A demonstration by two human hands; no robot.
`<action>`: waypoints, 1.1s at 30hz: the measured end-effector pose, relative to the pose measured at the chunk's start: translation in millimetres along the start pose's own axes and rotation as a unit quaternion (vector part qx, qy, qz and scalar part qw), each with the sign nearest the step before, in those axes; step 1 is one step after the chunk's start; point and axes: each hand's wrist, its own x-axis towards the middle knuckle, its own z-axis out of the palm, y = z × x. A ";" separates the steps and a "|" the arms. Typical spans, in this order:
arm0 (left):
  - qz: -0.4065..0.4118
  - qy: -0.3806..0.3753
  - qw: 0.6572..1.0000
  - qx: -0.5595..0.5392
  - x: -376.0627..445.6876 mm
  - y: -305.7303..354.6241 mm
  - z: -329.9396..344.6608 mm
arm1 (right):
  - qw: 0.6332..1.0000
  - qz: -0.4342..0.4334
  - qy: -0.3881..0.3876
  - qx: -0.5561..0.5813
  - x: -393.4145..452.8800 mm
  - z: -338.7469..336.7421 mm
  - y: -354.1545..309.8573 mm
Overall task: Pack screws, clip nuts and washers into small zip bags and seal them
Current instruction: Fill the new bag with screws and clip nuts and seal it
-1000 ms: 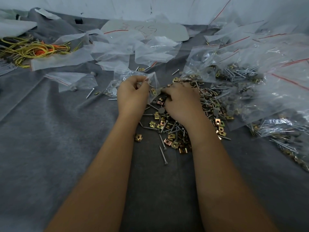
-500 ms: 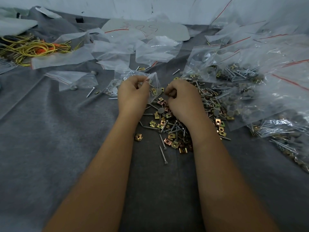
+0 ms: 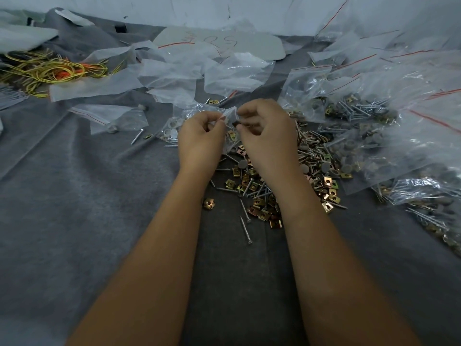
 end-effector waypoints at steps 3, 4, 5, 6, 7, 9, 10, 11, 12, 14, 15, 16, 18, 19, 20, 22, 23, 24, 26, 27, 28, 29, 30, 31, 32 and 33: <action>0.000 0.003 1.000 -0.008 -0.6 1.6 -0.5 | 1.000 -0.022 -0.017 -0.004 -1.9 2.3 -2.1; -0.003 0.003 1.000 -0.011 -0.5 1.9 -0.4 | 1.000 -0.025 -0.005 -0.012 -1.3 0.8 -2.3; -0.004 0.004 1.000 -0.014 -0.4 2.1 -0.3 | 1.000 -0.023 0.011 -0.018 -0.5 -1.2 -2.1; -0.006 0.004 1.000 -0.015 -0.3 2.1 -0.2 | 0.999 -0.016 0.026 -0.024 0.3 -3.8 -1.5; -0.008 0.005 1.000 -0.017 -0.3 2.1 0.0 | 0.999 -0.004 0.038 -0.030 0.9 -6.4 -0.5; -0.013 0.008 1.000 -0.017 0.1 2.2 0.0 | 0.997 0.031 0.050 -0.059 1.5 -11.6 3.1; -0.016 0.008 1.000 -0.016 0.2 2.4 -0.1 | 0.994 0.052 0.052 -0.087 1.9 -14.6 5.4; -0.018 0.007 1.000 -0.014 0.0 2.5 -0.1 | 0.988 0.073 0.051 -0.123 2.3 -17.9 8.3; -0.019 0.006 1.000 -0.012 -0.4 2.8 -0.2 | 0.981 0.091 0.045 -0.165 2.9 -21.9 10.8; -0.016 0.004 1.000 -0.011 -1.2 3.4 -0.5 | 0.966 0.114 0.011 -0.233 4.4 -29.9 14.6; -0.014 0.004 1.000 -0.010 -1.3 3.7 -0.7 | 0.959 0.121 -0.011 -0.256 4.5 -33.0 15.6; -0.014 0.004 1.000 -0.009 -1.4 3.9 -0.7 | 0.952 0.127 -0.034 -0.276 4.0 -34.9 16.0; -0.016 0.005 1.000 -0.008 -1.3 3.8 -0.6 | 0.935 0.125 -0.075 -0.323 2.5 -35.0 15.8; -0.018 0.006 1.000 -0.009 -1.2 3.6 -0.3 | 0.922 0.118 -0.091 -0.356 1.8 -33.2 15.4; -0.018 0.006 1.000 -0.009 -0.8 3.2 -0.3 | 0.908 0.111 -0.104 -0.391 1.7 -30.6 15.2; -0.017 0.005 1.000 -0.007 -0.5 2.5 0.0 | 0.888 0.101 -0.117 -0.433 1.5 -24.0 15.2; -0.016 0.005 1.000 -0.005 -0.6 2.2 0.1 | 0.886 0.096 -0.116 -0.438 1.8 -21.2 15.3; -0.015 0.004 1.000 -0.004 -0.6 2.1 0.0 | 0.888 0.088 -0.114 -0.437 1.9 -19.2 15.2; -0.013 0.003 1.000 -0.004 -1.4 2.5 0.2 | 0.894 0.071 -0.106 -0.429 2.0 -17.1 14.5; -0.012 0.002 1.000 -0.005 -1.8 2.9 0.3 | 0.899 0.061 -0.100 -0.422 1.8 -16.8 14.0; -0.012 0.002 1.000 -0.005 -2.4 3.3 0.3 | 0.908 0.053 -0.091 -0.405 1.2 -16.4 13.3; -0.011 0.002 1.000 -0.004 -2.5 3.5 0.2 | 0.923 0.050 -0.075 -0.375 0.7 -16.1 12.6; -0.011 0.003 1.000 -0.002 -2.5 3.5 0.3 | 0.941 0.053 -0.054 -0.330 0.5 -15.8 11.2; -0.011 0.003 1.000 -0.001 -2.2 3.5 0.3 | 0.959 0.059 -0.033 -0.276 0.8 -15.6 9.2; -0.011 0.003 1.000 -0.003 -2.1 3.4 0.2 | 0.973 0.063 -0.013 -0.223 1.1 -15.1 6.9; -0.010 0.002 1.000 -0.006 -1.9 3.5 0.0 | 0.982 0.059 0.003 -0.180 1.4 -14.4 4.7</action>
